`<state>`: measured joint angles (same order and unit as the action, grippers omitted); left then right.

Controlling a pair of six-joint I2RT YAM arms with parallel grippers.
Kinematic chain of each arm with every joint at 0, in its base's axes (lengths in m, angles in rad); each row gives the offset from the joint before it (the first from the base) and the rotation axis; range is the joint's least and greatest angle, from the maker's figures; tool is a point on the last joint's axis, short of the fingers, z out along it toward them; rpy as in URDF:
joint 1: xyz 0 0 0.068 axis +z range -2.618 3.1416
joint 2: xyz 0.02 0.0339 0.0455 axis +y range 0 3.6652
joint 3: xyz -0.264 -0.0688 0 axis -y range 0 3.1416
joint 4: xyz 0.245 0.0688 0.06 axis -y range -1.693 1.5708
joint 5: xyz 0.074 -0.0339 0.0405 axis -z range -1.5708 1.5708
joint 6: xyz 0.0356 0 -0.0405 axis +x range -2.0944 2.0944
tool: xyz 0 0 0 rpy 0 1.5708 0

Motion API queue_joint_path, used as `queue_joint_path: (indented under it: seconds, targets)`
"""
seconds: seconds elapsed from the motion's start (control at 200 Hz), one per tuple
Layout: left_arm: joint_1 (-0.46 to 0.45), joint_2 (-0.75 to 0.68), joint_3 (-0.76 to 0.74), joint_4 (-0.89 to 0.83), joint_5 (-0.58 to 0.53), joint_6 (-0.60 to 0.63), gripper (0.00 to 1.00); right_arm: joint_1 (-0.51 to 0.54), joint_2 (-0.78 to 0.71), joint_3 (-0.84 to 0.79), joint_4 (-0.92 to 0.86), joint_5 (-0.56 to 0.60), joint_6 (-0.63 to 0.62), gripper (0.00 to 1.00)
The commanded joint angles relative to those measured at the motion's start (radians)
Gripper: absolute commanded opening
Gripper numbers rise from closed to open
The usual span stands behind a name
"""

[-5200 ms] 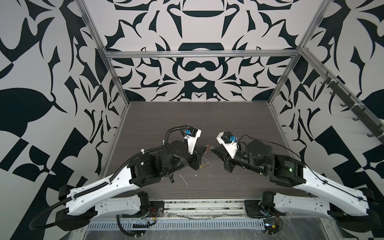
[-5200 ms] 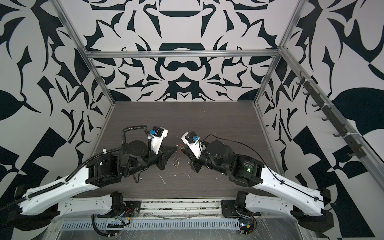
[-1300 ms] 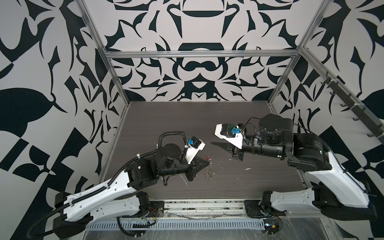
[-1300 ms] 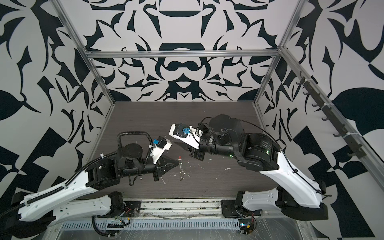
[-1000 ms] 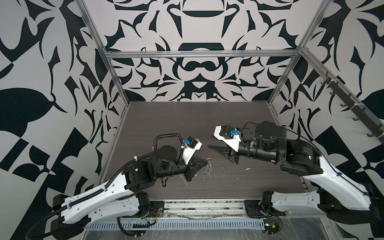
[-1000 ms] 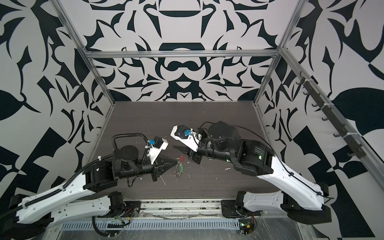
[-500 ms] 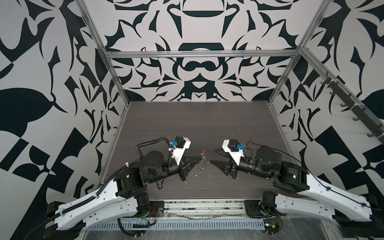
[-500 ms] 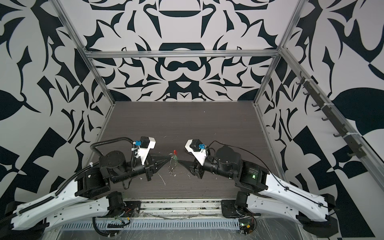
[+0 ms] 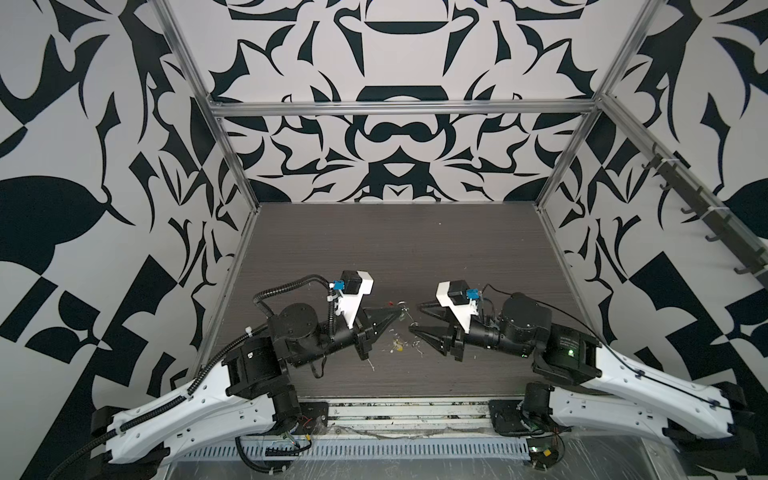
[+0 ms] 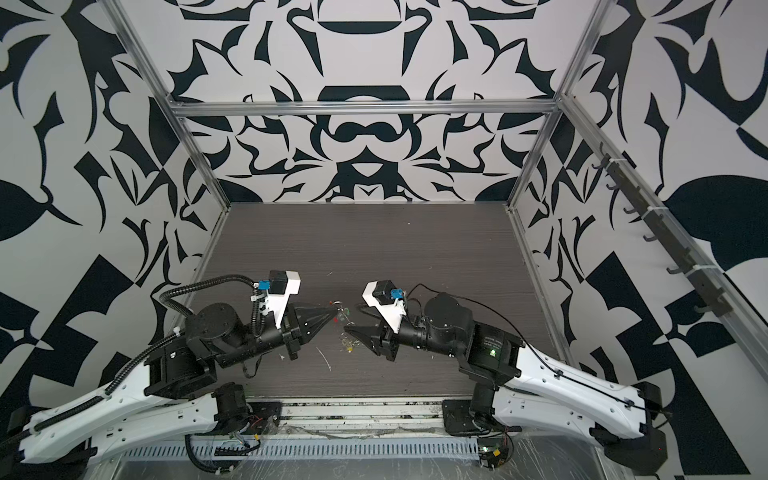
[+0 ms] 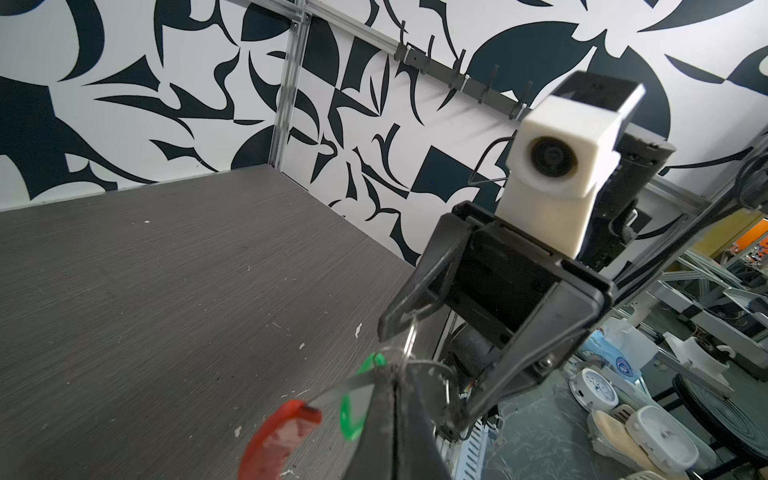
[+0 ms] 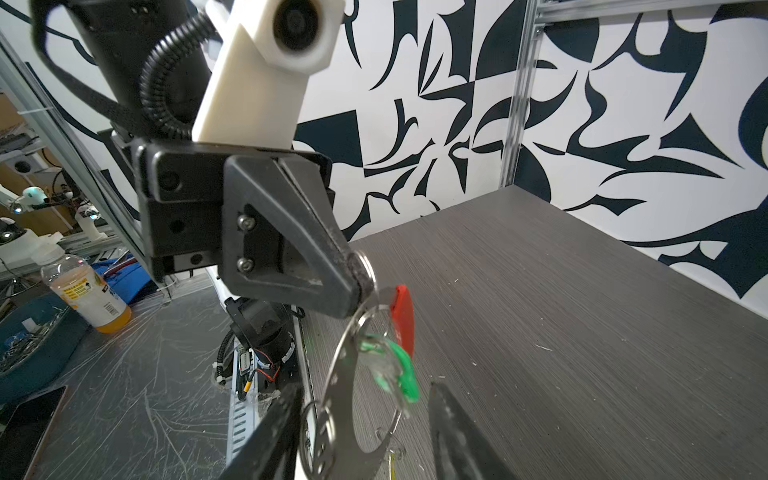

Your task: Remove the keys from the keyring

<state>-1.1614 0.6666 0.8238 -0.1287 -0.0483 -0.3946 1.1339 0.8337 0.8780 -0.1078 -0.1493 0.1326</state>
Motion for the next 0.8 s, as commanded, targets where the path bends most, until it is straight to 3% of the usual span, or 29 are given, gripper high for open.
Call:
queue_joint_path:
  seconds: [0.0,0.305,0.565,0.795]
  targets:
    - [-0.001,-0.017,-0.009,0.055,0.003,0.0,0.0,0.003,0.001,-0.007,0.058,0.005,0.01,0.51]
    - [0.0,-0.026,-0.02,0.046,0.011,0.012,0.0,0.007,-0.083,-0.018,0.045,0.001,0.015,0.51]
    - [-0.001,-0.04,-0.032,0.066,0.039,0.018,0.0,0.007,-0.149,-0.071,0.056,0.141,0.031,0.49]
    - [-0.001,-0.031,-0.023,0.071,0.039,0.014,0.0,0.01,-0.042,-0.074,0.1,0.05,0.056,0.5]
